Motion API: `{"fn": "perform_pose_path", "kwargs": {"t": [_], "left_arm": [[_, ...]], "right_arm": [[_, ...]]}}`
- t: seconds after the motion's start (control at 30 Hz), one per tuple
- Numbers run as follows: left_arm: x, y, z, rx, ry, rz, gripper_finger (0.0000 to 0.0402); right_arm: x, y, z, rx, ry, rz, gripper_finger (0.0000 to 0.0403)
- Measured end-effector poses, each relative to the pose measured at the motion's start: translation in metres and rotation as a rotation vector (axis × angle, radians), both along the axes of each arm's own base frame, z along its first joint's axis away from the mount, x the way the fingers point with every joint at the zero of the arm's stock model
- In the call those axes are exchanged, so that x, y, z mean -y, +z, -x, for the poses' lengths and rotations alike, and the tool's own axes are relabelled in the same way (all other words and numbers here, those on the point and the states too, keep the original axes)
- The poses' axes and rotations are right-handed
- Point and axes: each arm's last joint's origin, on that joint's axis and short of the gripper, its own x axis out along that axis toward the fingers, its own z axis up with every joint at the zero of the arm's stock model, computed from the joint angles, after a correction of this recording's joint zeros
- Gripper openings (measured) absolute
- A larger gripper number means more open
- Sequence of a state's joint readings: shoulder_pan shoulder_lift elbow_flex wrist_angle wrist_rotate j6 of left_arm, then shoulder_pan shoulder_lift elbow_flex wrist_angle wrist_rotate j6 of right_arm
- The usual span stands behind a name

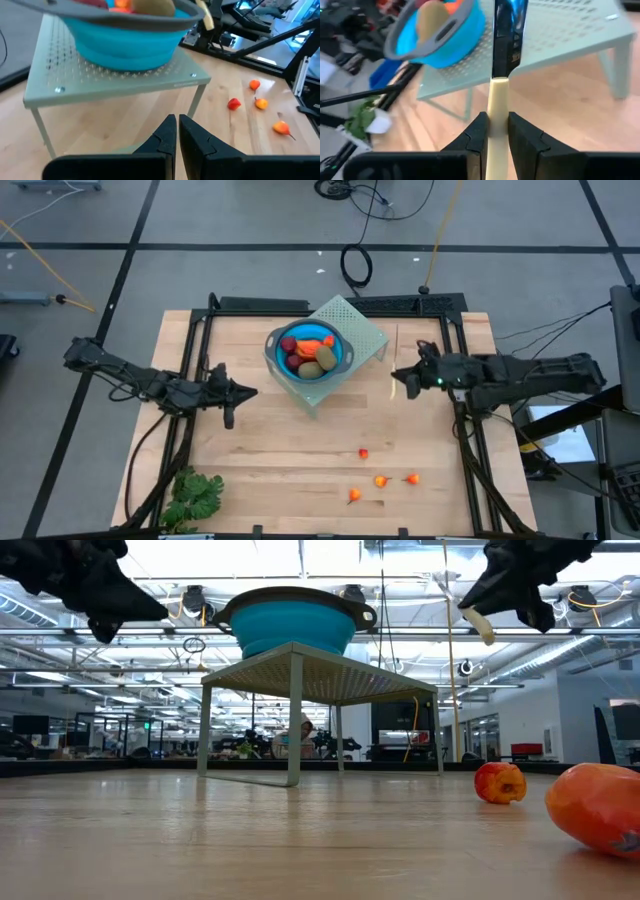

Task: Pick & Place Fruit
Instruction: Put the knife on the shelf

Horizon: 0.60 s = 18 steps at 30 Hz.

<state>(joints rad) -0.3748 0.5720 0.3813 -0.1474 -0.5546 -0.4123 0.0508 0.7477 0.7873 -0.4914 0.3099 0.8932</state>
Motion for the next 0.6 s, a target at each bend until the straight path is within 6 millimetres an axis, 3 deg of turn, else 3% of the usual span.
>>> {"fn": "perform_pose_path", "kwargs": {"t": [0.23,0.6], "left_arm": [[0.0,0.005,-0.001,0.04,0.007,-0.062,0.0019],[-0.001,0.005,-0.001,0.038,0.023,-0.084,0.0019]], "right_arm": [[0.027,0.024,-0.013,-0.176,-0.046,-0.016,0.005],[0.077,0.052,-0.06,-0.39,0.002,-0.016,0.005]]}}
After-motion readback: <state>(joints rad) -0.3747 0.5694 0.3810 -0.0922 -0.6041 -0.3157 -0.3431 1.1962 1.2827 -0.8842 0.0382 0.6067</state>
